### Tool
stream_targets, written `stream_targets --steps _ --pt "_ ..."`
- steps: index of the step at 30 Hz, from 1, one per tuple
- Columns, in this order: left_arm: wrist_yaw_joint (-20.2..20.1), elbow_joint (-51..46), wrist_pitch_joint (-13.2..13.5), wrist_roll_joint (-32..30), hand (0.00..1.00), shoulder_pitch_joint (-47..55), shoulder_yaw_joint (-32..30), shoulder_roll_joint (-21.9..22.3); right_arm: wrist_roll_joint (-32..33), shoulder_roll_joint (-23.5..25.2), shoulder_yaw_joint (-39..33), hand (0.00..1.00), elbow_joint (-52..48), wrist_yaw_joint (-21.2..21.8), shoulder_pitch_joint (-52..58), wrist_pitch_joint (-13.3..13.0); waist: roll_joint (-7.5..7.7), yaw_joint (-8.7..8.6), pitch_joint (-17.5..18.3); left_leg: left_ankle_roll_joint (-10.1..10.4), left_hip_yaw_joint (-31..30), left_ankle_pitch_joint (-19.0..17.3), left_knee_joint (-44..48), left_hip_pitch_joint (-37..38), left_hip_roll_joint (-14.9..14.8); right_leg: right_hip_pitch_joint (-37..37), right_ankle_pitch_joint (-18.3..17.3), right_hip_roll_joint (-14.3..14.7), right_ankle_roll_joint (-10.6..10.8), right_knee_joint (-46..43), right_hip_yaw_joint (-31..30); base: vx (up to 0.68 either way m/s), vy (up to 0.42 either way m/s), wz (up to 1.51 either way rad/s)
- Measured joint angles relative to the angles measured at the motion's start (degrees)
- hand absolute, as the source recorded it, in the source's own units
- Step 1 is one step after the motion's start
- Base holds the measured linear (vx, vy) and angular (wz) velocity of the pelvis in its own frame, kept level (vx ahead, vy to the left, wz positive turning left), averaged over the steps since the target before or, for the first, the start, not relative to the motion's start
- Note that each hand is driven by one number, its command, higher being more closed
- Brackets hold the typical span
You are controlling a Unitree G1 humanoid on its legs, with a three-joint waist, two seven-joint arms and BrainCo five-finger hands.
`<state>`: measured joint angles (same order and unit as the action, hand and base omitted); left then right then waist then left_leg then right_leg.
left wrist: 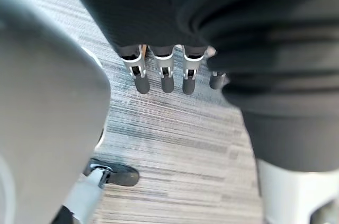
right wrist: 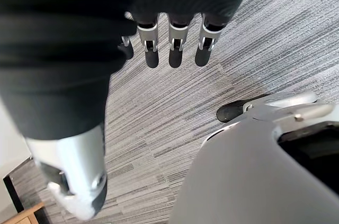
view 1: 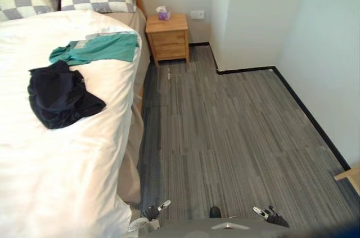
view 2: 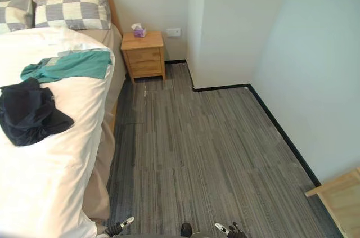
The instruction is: Tidy the bed and pick cloth on bed and put in laundry
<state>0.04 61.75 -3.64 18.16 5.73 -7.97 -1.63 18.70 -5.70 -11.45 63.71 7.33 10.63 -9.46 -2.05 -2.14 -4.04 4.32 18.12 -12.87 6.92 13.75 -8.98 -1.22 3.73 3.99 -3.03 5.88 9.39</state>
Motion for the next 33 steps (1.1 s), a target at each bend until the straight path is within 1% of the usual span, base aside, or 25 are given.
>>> stream_targets --steps 5,7,8,9,10,11,12,13,14,15,17,19,20,21,23,24,25,26,27,28,29,30,31,32,33 --pt "-0.1 0.0 3.1 7.1 0.0 1.3 -2.2 0.2 0.8 0.9 -2.4 0.0 -0.9 -1.7 0.4 1.7 -0.15 0.12 -0.4 0.9 1.0 -0.5 -0.3 0.1 -1.1 0.0 -0.8 0.1 0.4 0.0 2.8 0.01 0.07 0.05" --pt "-0.1 -1.3 4.1 8.2 0.0 2.0 -4.4 0.2 0.3 1.0 -2.4 0.0 -1.0 -2.1 -0.2 1.8 0.8 0.95 -1.1 1.3 3.3 -0.8 5.4 -1.9 -2.2 0.0 -2.4 0.0 0.6 0.0 3.1 0.0 0.002 -0.53" --pt "0.1 -2.5 4.3 8.1 0.0 2.7 -5.5 0.1 0.2 1.3 -2.0 0.0 -1.1 -2.1 -0.7 1.9 0.95 1.73 -1.4 1.2 4.3 -1.0 11.9 -4.5 -3.9 0.0 -3.3 0.0 0.2 -0.7 3.3 0.02 -0.062 -0.87" --pt "0.5 -4.5 4.6 8.0 0.0 2.7 -6.4 0.0 -0.6 1.4 -1.0 0.0 -2.4 -2.0 -1.5 2.0 2.31 1.9 -2.2 0.6 4.5 -1.1 23.9 -8.7 -6.3 1.3 -4.4 -0.4 -0.6 -4.1 4.1 -0.03 -0.071 -0.97" --pt "1.2 -5.8 5.2 7.3 0.0 2.5 -6.4 -0.1 -2.1 1.4 -0.2 0.0 -3.6 -1.9 -1.2 1.8 1.26 1.71 -3.2 -3.0 2.5 1.3 34.6 -12.7 -9.0 0.8 -4.8 0.3 -1.2 -5.2 4.0 -0.03 -0.057 -0.79" --pt "1.4 -6.0 5.2 7.1 0.0 2.5 -6.4 -0.1 -2.3 1.1 0.2 0.0 -4.0 -1.9 -1.4 1.8 1.15 1.73 -3.1 -4.5 1.6 3.1 37.4 -14.0 -9.7 0.3 -5.0 0.6 -1.4 -5.0 3.9 -0.03 -0.03 -0.6" --pt "1.7 -6.0 5.3 7.0 0.0 2.6 -6.3 0.0 -2.3 1.1 0.7 0.0 -4.6 -1.8 -1.4 1.7 0.65 2.12 -3.0 -5.6 0.0 6.2 40.7 -15.5 -11.0 -1.0 -5.8 1.2 -1.2 -4.4 4.0 0.12 -0.041 -0.52" --pt "2.1 -6.2 5.6 6.7 0.0 2.5 -5.7 0.4 -2.5 0.4 0.9 0.0 -6.1 -1.7 -1.1 1.6 -0.49 2.41 -3.2 -3.8 -0.8 9.5 46.4 -17.3 -13.0 0.1 -8.3 0.1 -2.6 -15.0 5.2 0.26 -0.042 -0.41" --pt "2.4 -6.7 5.4 5.6 0.0 1.6 -5.3 -0.1 -2.5 0.3 0.7 0.0 -6.7 -1.8 -0.8 1.8 0.06 1.91 -3.9 -2.7 -2.9 7.1 50.0 -18.7 -12.6 0.4 -13.0 0.1 -2.7 -17.9 4.2 0.28 -0.04 -0.21" --pt "2.4 -6.7 5.2 5.2 0.0 1.3 -5.0 0.1 -2.2 0.6 0.3 0.0 -6.7 -1.7 -0.8 1.9 -0.2 1.79 -4.0 -2.5 -3.4 4.7 50.1 -19.4 -12.1 -0.5 -13.2 0.2 -3.0 -17.7 3.8 0.21 -0.031 -0.13" --pt "2.4 -7.8 5.2 3.6 0.0 1.5 -3.6 1.2 -2.0 0.9 -0.7 0.0 -6.8 -1.3 -1.2 2.0 -0.08 2.02 -4.1 -2.2 -1.2 0.6 46.7 -21.9 -8.6 -2.1 -13.2 -0.4 -2.9 -15.9 1.6 0.13 -0.041 -0.34" --pt "2.4 -8.6 4.9 3.7 0.0 1.9 -3.1 1.1 -2.0 0.8 -0.8 0.0 -6.8 -1.0 -1.6 2.0 -0.23 2.25 -4.4 -2.1 1.3 -0.3 39.4 -23.4 -6.6 -2.9 -13.1 -0.5 -2.7 -14.6 0.0 0.18 0.004 -0.43" --pt "2.5 -8.7 4.3 4.2 0.0 2.0 -2.9 1.1 -2.0 0.9 -1.3 0.0 -6.8 -0.8 -1.6 2.0 -0.45 2.45 -4.6 -2.0 3.1 -0.1 31.1 -24.1 -5.0 -3.5 -13.0 -0.6 -2.5 -13.4 -0.8 0.17 0.039 -0.37" --pt "2.5 -8.7 4.2 4.6 0.0 2.1 -2.8 1.1 -2.0 0.9 -1.4 0.0 -6.9 -0.7 -1.6 2.0 -0.49 2.49 -4.6 -2.0 3.7 0.0 28.4 -24.3 -4.6 -3.7 -12.9 -0.7 -2.4 -13.1 -0.9 0.19 0.055 -0.35" --pt "2.6 -8.8 4.0 6.0 0.0 2.3 -2.1 1.1 -2.0 1.0 -1.5 0.0 -7.2 -0.6 -1.2 1.9 -0.62 2.8 -4.6 -1.9 7.1 4.8 11.6 -24.8 -2.5 -5.1 -13.0 -0.9 -1.6 -10.7 -1.6 0.28 0.096 -0.3" --pt "2.6 -8.8 4.0 6.1 0.0 2.3 -2.0 1.1 -2.1 1.1 -1.4 0.0 -7.6 -0.5 -0.8 1.9 -0.48 3.36 -4.5 -2.5 7.8 8.5 8.3 -24.7 -2.2 -5.6 -13.3 -1.1 -0.9 -10.1 -2.6 0.32 0.113 -0.36" --pt "2.6 -8.8 4.1 6.1 0.0 2.4 -1.9 1.1 -2.1 1.2 -1.3 0.0 -8.0 -0.1 -0.6 1.9 -0.44 3.39 -4.4 -2.6 8.2 10.8 7.1 -24.2 -1.8 -6.0 -13.8 -1.4 -0.2 -9.7 -3.4 0.39 0.137 -0.35" --pt "2.5 -8.7 4.0 6.1 0.0 2.3 -1.6 0.7 -2.1 1.2 -1.3 0.0 -8.2 0.3 -0.8 1.9 -0.19 3.28 -4.4 -4.6 9.0 12.3 6.3 -23.7 -0.7 -6.6 -14.3 -2.4 0.7 -9.5 -4.2 0.44 0.164 -0.29" --pt "2.5 -8.7 4.1 6.2 0.0 2.2 -1.3 0.4 -2.3 1.3 -1.4 0.0 -8.2 0.8 -0.9 1.9 -0.13 3.25 -4.1 -6.8 10.1 11.7 7.7 -23.6 -0.1 -6.8 -14.1 -3.7 1.8 -9.5 -5.1 0.45 0.173 -0.33" --pt "2.5 -8.8 4.3 6.3 0.0 2.2 -1.3 0.4 -2.7 1.5 -1.3 0.0 -8.1 1.1 -0.9 2.1 0.12 3.26 -4.4 -8.3 11.4 10.5 10.4 -23.9 -0.4 -7.3 -13.8 -4.4 2.1 -8.9 -5.6 0.43 0.182 -0.43" --pt "2.5 -9.0 4.6 7.1 0.0 2.3 -1.3 0.2 -3.8 2.2 -1.6 0.0 -8.1 1.4 -1.3 2.2 0.37 3.63 -4.5 -8.3 13.0 9.0 15.0 -24.6 -1.4 -8.7 -12.6 -5.3 2.7 -8.0 -5.9 0.4 0.183 -0.39" --pt "2.5 -8.5 4.6 7.5 0.0 2.4 -1.2 -0.1 -3.9 2.8 -2.6 0.0 -7.8 1.6 -1.3 2.2 0.63 3.82 -4.4 -7.3 13.1 7.2 18.5 -24.7 -1.1 -9.7 -12.2 -5.9 3.4 -9.1 -6.5 0.38 0.194 -0.29" --pt "2.5 -8.0 4.5 7.5 0.0 2.6 -1.0 -0.2 -4.2 2.7 -3.7 0.0 -7.4 1.6 -1.0 2.3 0.11 3.67 -3.1 -7.4 11.6 6.1 16.0 -23.7 -0.2 -9.0 -12.9 -5.9 4.3 -11.6 -6.5 0.38 0.209 -0.1" --pt "2.4 -6.5 4.3 7.2 0.0 2.8 -0.7 0.3 -4.4 2.7 -4.8 0.0 -6.7 1.5 -0.9 2.3 -0.71 3.38 -1.6 -7.9 9.4 1.7 11.8 -21.0 1.3 -6.7 -15.2 -6.3 5.7 -18.8 -6.4 0.39 0.225 0.21" --pt "2.4 -5.5 4.4 6.8 0.0 2.6 0.7 -0.6 -4.4 3.0 -5.9 0.0 -5.6 1.6 -1.6 2.3 0.38 2.77 -1.2 -7.9 9.1 1.3 9.1 -18.7 3.7 -2.9 -17.1 -8.4 7.5 -29.5 -5.5 0.39 0.211 0.37"
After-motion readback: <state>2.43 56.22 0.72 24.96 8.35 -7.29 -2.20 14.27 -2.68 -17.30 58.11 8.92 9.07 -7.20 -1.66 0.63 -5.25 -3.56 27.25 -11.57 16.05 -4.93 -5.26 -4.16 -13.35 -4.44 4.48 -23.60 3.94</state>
